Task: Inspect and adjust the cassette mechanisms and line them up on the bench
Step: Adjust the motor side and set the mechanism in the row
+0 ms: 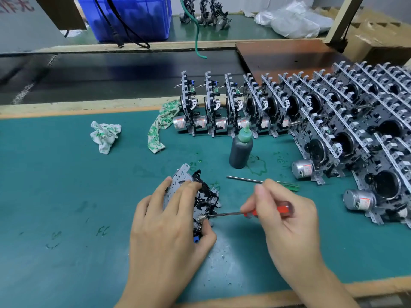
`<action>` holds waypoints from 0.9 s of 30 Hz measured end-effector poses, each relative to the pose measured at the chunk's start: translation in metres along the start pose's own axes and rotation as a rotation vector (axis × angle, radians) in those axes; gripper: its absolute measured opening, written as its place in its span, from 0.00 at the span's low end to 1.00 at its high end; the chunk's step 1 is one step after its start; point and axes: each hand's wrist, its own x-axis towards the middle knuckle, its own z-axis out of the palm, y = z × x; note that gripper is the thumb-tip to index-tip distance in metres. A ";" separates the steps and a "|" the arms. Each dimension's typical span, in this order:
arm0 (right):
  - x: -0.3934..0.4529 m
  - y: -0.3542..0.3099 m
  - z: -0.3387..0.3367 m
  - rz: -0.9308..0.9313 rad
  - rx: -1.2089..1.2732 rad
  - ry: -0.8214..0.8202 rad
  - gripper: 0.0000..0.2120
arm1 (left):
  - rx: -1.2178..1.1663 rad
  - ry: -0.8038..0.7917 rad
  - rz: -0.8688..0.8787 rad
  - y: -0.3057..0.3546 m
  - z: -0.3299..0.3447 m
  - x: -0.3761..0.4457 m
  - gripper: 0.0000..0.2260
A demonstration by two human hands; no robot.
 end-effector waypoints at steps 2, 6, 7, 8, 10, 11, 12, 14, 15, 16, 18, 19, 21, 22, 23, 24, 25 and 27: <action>0.001 -0.011 -0.004 -0.029 -0.088 -0.080 0.11 | 0.012 -0.013 0.003 0.000 0.000 -0.001 0.18; 0.007 -0.024 -0.012 -0.079 -0.310 -0.117 0.11 | 0.016 -0.035 0.004 -0.001 0.000 0.000 0.18; 0.009 -0.026 -0.014 -0.127 -0.376 -0.143 0.12 | 0.016 -0.038 0.003 -0.001 0.000 0.000 0.18; 0.012 -0.029 -0.017 -0.178 -0.447 -0.181 0.13 | 0.014 -0.041 0.002 0.000 0.000 0.000 0.18; 0.018 -0.035 -0.023 -0.289 -0.627 -0.270 0.16 | 0.009 -0.046 0.002 0.000 0.001 0.001 0.18; 0.020 -0.039 -0.026 -0.326 -0.693 -0.330 0.16 | 0.007 -0.048 0.003 0.000 0.001 0.001 0.18; 0.022 -0.042 -0.029 -0.341 -0.719 -0.400 0.13 | 0.005 -0.049 0.003 -0.001 0.001 0.001 0.18; 0.024 -0.044 -0.036 -0.321 -0.692 -0.527 0.08 | -0.002 -0.047 0.004 -0.001 0.001 0.001 0.18; 0.026 -0.044 -0.039 -0.305 -0.679 -0.563 0.07 | -0.004 -0.042 0.005 -0.001 0.001 0.001 0.18; 0.028 -0.045 -0.041 -0.292 -0.676 -0.580 0.07 | -0.004 -0.038 0.006 -0.001 0.001 0.001 0.18; 0.032 -0.047 -0.041 -0.277 -0.680 -0.590 0.10 | -0.004 -0.034 0.009 0.000 0.001 0.000 0.17; 0.033 -0.048 -0.041 -0.297 -0.708 -0.584 0.11 | -0.003 -0.033 0.010 0.000 0.001 0.000 0.17; 0.032 -0.052 -0.037 -0.373 -0.819 -0.556 0.12 | 0.000 -0.030 0.011 0.000 0.001 -0.001 0.17; 0.031 -0.054 -0.036 -0.402 -0.882 -0.539 0.13 | 0.001 -0.029 0.011 0.000 0.002 -0.001 0.17; 0.030 -0.056 -0.035 -0.430 -0.944 -0.517 0.13 | 0.000 -0.028 0.010 0.000 0.002 -0.001 0.17; 0.029 -0.057 -0.034 -0.459 -1.004 -0.494 0.13 | -0.002 -0.026 0.008 0.000 0.002 -0.001 0.17; 0.030 -0.059 -0.032 -0.488 -1.054 -0.473 0.13 | -0.004 -0.025 0.008 0.000 0.002 -0.001 0.17; 0.031 -0.061 -0.029 -0.550 -1.116 -0.450 0.13 | -0.005 -0.021 0.013 0.000 0.003 -0.002 0.16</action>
